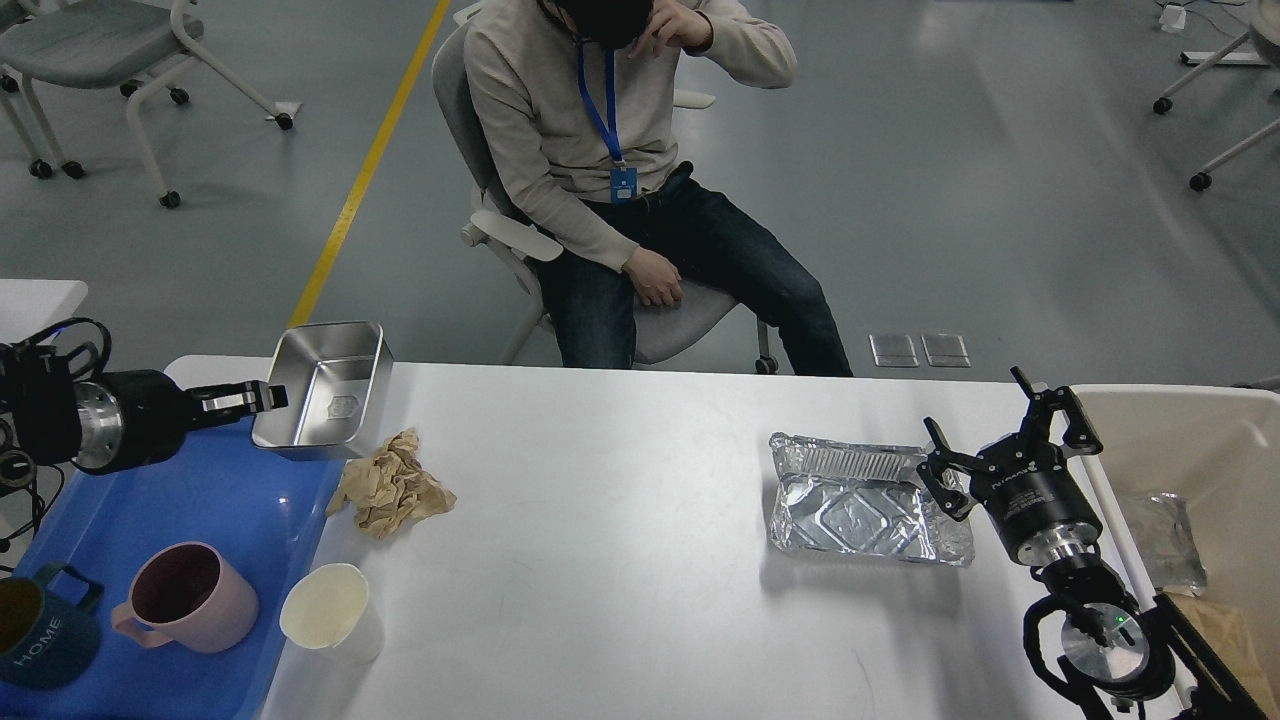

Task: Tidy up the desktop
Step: 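Carry the steel box onto the blue tray and release it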

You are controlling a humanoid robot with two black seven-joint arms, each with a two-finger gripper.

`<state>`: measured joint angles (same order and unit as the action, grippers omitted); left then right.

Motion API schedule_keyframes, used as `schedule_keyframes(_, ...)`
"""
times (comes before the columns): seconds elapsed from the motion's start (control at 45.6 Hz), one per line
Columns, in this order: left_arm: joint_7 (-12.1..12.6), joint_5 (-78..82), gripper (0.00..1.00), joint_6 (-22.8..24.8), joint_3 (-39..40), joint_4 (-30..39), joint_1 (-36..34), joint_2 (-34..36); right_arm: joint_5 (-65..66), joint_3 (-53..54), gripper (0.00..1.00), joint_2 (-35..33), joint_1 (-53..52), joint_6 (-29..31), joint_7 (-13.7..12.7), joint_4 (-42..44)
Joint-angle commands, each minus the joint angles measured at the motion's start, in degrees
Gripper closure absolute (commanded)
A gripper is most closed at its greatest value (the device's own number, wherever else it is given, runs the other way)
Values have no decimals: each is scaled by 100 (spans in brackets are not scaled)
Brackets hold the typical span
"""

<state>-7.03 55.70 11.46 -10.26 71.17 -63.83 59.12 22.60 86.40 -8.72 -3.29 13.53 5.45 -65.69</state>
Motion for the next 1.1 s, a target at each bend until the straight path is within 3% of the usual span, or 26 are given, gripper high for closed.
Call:
schedule_keyframes(0.0,-27,73,98,233,7,99,-313,424,131,0,0,37,4,0,0,4)
schedule_keyframes(0.307,-220,160,98,295,-55,11,-165,786,184,8,0,46,4,0,0,-22)
schedule_keyframes(0.591,-378,327,97,295,-72,-525,310,759,184,0,0,55,4,0,0,-31)
schedule_keyframes(1.073,-413,310,95,260,-64,-1843,908,-75,184,0,0,55,12,0,0,-40)
